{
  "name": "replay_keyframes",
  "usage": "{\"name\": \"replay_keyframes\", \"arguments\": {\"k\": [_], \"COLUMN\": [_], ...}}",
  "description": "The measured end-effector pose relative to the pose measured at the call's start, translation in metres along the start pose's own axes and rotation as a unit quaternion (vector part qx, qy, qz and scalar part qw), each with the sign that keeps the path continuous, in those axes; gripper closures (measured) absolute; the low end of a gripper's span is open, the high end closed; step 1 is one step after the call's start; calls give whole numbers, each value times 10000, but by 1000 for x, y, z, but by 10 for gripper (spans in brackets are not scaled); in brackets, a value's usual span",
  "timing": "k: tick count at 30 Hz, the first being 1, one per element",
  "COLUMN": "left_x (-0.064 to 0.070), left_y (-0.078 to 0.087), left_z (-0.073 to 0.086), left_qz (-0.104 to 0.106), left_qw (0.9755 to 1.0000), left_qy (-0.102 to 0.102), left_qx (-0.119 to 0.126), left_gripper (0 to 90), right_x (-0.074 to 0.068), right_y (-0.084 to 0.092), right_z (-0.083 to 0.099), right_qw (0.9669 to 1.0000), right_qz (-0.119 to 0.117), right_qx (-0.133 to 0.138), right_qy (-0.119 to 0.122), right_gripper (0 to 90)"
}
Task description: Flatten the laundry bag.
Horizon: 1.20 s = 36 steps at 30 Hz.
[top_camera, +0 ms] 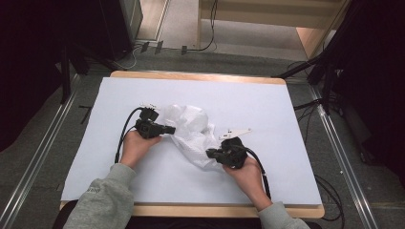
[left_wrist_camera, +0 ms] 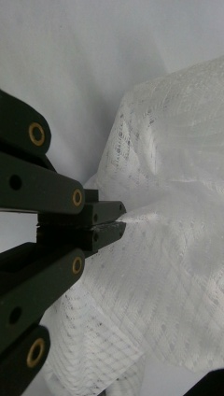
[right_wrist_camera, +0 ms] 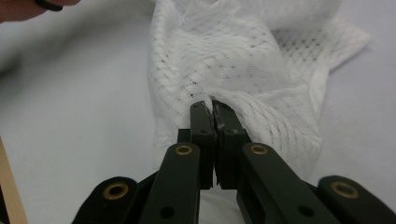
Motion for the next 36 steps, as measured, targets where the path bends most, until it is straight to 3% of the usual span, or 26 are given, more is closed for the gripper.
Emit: {"name": "replay_keyframes", "arguments": {"k": [4,7,10,11,13,18,21,24,31,36], "left_x": [-4,-7,-10,-11,-13,-13,-7,-2,16,21], "left_y": [-4,-5,-2,0,2,7,18,25,48,55], "left_z": [2,3,3,3,3,3,2,2,10,18], "left_qz": [-41,-53,-69,-96,-50,126,170,151,136,135], "left_qw": [10000,9999,9999,9998,9998,9992,9992,9995,9996,9996], "left_qy": [21,48,91,86,148,369,353,257,60,58], "left_qx": [-79,-92,-110,-117,-87,-28,23,66,223,254], "left_gripper": [900,900,900,900,896,824,724,652,609,585], "right_x": [-2,1,3,8,15,29,44,51,62,69], "right_y": [0,10,18,27,34,41,35,29,37,14], "right_z": [0,-4,-6,-9,-11,-13,-15,-18,-32,-37], "right_qw": [10000,9999,9996,9992,9989,9984,9984,9983,9969,9983], "right_qz": [-24,-40,-76,-10,8,114,251,268,310,208], "right_qx": [-36,119,254,383,476,530,442,390,627,398], "right_qy": [36,36,48,107,-2,-168,-257,-330,-350,-382], "right_gripper": [837,739,713,716,741,819,881,889,857,900]}}
Point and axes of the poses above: each handheld gripper's, and its own axes: y roughly backward along the jaws, z roughly out of its underside, x roughly to its right, the point moved 7 cm from there along -y, roughly forward along the jaws, and after that the axes turned 1 degree about x, right-handed, at the moved point
